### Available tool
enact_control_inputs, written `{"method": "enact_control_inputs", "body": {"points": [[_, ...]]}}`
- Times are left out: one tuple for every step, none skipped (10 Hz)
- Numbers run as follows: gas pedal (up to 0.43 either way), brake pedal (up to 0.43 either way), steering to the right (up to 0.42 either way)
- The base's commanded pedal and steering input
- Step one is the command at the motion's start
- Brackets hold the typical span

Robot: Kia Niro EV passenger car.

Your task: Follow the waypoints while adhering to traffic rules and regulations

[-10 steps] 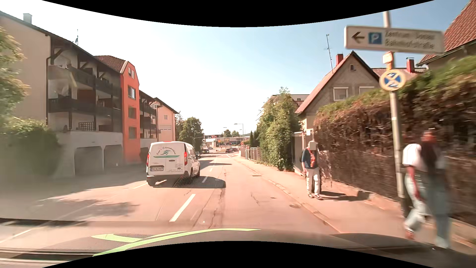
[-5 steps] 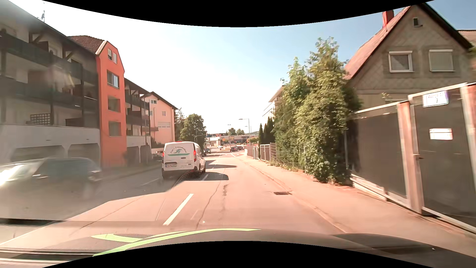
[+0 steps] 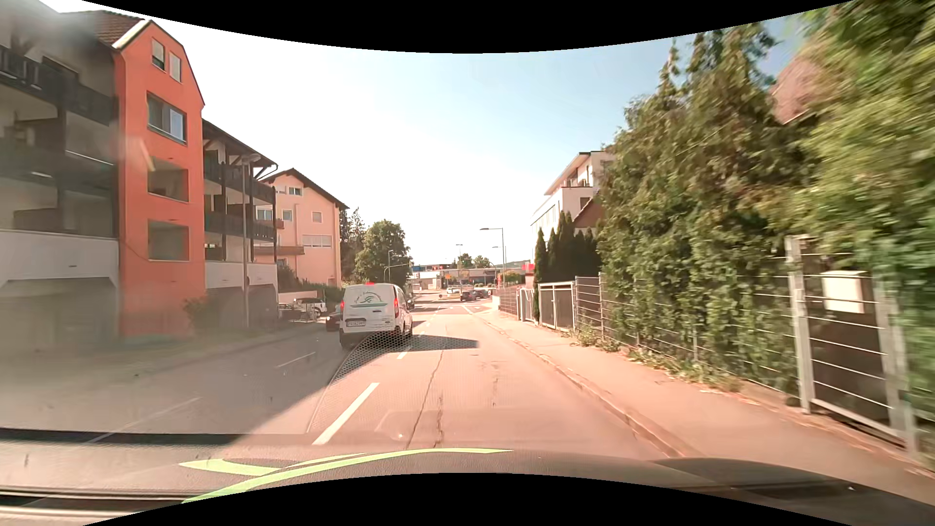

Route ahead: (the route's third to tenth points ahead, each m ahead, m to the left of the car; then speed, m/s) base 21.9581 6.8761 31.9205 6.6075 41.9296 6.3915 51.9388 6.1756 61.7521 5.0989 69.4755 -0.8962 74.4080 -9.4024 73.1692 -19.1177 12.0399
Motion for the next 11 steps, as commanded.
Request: {"method": "enact_control_inputs", "body": {"points": [[0.0, 0.177, -0.017], [0.0, 0.183, -0.016], [0.0, 0.183, -0.015], [0.0, 0.189, -0.014], [0.0, 0.189, -0.012], [0.0, 0.189, -0.011], [0.0, 0.195, -0.007], [0.0, 0.201, -0.006], [0.0, 0.201, -0.006], [0.0, 0.207, -0.006], [0.0, 0.213, -0.006]]}}
